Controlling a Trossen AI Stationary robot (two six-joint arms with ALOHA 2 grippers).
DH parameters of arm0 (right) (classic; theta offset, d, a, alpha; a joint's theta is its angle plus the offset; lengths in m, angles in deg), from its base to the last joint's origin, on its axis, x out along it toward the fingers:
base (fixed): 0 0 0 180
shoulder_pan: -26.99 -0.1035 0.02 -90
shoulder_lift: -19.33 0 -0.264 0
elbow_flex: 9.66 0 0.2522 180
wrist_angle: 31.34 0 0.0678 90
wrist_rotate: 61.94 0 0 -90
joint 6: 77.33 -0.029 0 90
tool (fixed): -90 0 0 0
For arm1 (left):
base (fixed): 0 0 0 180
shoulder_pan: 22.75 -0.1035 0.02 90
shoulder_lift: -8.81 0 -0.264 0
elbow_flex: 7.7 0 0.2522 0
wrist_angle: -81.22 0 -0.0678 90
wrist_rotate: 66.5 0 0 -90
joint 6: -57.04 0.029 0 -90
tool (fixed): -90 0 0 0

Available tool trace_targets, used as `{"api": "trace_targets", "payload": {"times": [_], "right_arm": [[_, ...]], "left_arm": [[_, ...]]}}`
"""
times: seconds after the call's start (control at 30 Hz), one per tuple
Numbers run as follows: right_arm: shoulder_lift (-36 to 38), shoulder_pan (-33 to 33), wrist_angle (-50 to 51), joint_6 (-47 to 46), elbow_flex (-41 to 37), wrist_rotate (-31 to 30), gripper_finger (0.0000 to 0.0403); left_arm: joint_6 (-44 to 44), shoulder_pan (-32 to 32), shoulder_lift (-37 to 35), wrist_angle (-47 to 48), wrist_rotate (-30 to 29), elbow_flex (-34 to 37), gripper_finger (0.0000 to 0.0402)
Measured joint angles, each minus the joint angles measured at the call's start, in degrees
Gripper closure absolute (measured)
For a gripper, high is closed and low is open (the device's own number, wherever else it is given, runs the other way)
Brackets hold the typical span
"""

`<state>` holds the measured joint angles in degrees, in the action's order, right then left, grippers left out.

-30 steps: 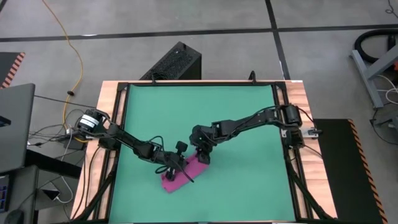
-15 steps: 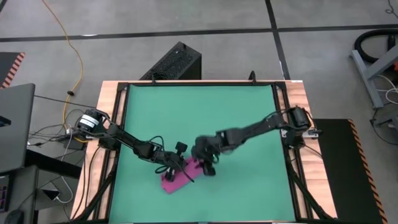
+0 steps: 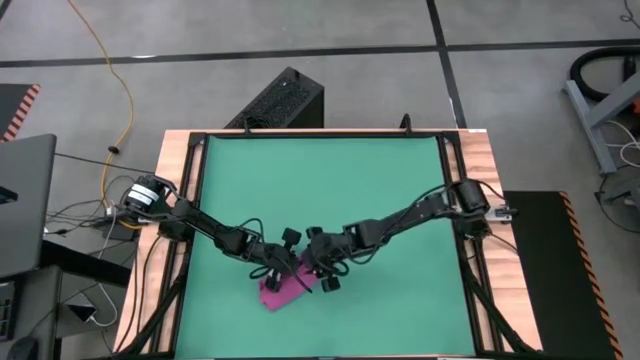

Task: Roll towel
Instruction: Roll the pink towel

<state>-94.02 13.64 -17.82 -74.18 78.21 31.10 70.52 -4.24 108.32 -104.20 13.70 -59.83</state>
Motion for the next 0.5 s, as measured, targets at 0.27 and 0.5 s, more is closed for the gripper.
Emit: {"api": "trace_targets", "payload": {"times": [0.27,0.5], "right_arm": [[-3.10,-0.48,-4.51,0.07,0.17,-0.92,0.0247],[-3.07,-0.54,-2.39,-0.02,0.04,0.45,0.0248]], "left_arm": [[-1.00,0.00,-0.07,0.29,0.10,0.22,0.0401],[-0.98,2.31,-0.88,6.64,3.16,0.22,0.0401]]}}
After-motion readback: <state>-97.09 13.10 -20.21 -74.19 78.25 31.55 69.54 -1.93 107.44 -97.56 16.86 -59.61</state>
